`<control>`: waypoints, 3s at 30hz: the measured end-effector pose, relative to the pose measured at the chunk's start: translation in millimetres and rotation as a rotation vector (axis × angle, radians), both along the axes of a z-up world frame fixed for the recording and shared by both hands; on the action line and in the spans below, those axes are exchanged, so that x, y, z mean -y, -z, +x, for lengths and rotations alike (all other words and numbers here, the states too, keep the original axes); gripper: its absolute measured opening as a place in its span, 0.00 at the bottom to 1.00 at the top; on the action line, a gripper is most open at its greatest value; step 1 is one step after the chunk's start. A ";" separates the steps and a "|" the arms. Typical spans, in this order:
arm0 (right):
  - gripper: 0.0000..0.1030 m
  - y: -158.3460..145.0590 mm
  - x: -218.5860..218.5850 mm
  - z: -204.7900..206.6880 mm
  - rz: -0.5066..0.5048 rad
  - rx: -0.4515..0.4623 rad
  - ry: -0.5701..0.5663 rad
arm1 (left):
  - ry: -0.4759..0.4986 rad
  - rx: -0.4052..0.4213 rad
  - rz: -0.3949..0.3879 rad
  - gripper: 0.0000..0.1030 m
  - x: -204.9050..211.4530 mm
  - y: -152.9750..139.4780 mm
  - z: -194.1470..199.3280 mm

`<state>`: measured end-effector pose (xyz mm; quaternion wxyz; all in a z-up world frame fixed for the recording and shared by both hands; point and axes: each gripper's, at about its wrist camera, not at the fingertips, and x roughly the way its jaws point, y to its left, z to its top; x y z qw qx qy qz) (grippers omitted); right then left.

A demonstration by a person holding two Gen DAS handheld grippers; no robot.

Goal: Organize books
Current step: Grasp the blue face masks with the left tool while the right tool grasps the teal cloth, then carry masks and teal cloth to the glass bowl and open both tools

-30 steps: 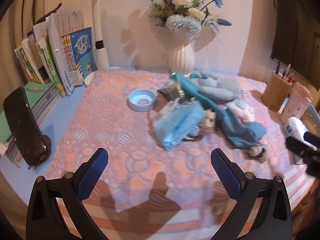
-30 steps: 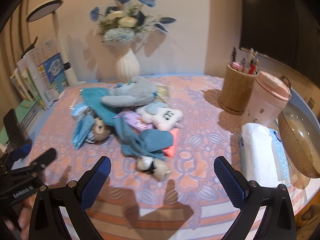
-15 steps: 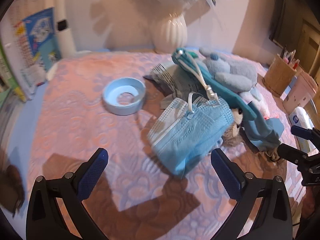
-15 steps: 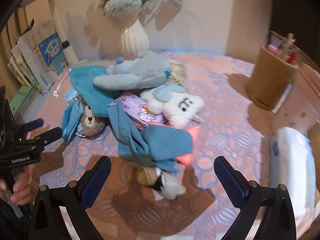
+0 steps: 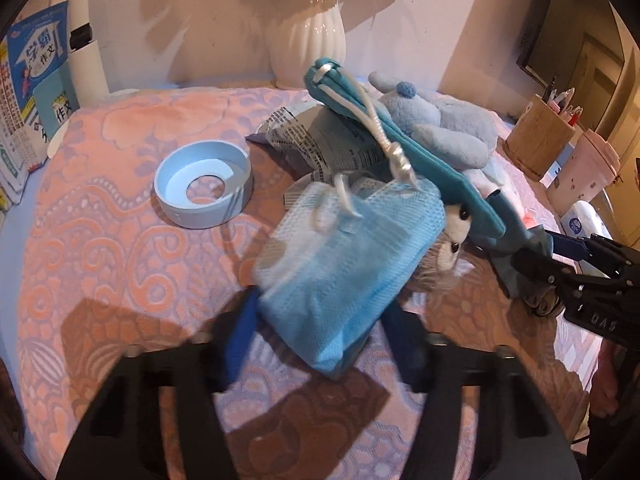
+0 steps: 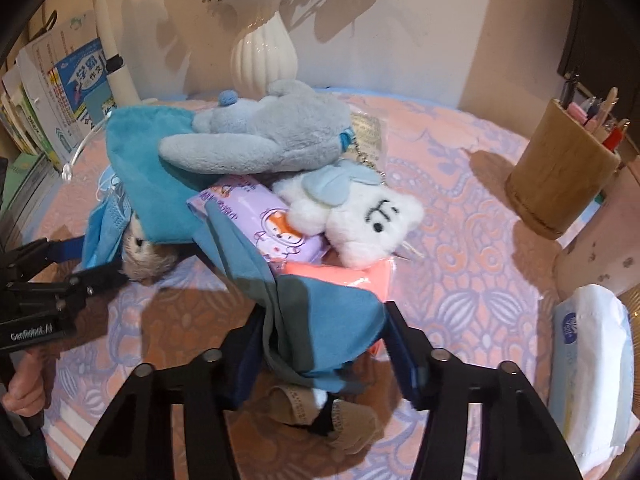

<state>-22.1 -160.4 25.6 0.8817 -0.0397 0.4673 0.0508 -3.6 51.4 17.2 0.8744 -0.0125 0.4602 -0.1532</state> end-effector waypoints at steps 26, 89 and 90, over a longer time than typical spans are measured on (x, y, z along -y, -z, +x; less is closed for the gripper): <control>0.37 -7.1 16.5 -17.8 0.093 -0.023 -0.072 | -0.057 0.040 -0.116 0.22 -15.7 -20.7 -47.4; 0.10 -99.5 238.9 -121.6 0.163 0.303 0.261 | 0.425 0.171 -0.084 0.22 275.9 -104.1 -42.7; 0.10 -101.7 250.1 -123.0 0.157 0.311 0.283 | 0.451 0.165 -0.084 0.22 293.5 -104.2 -39.4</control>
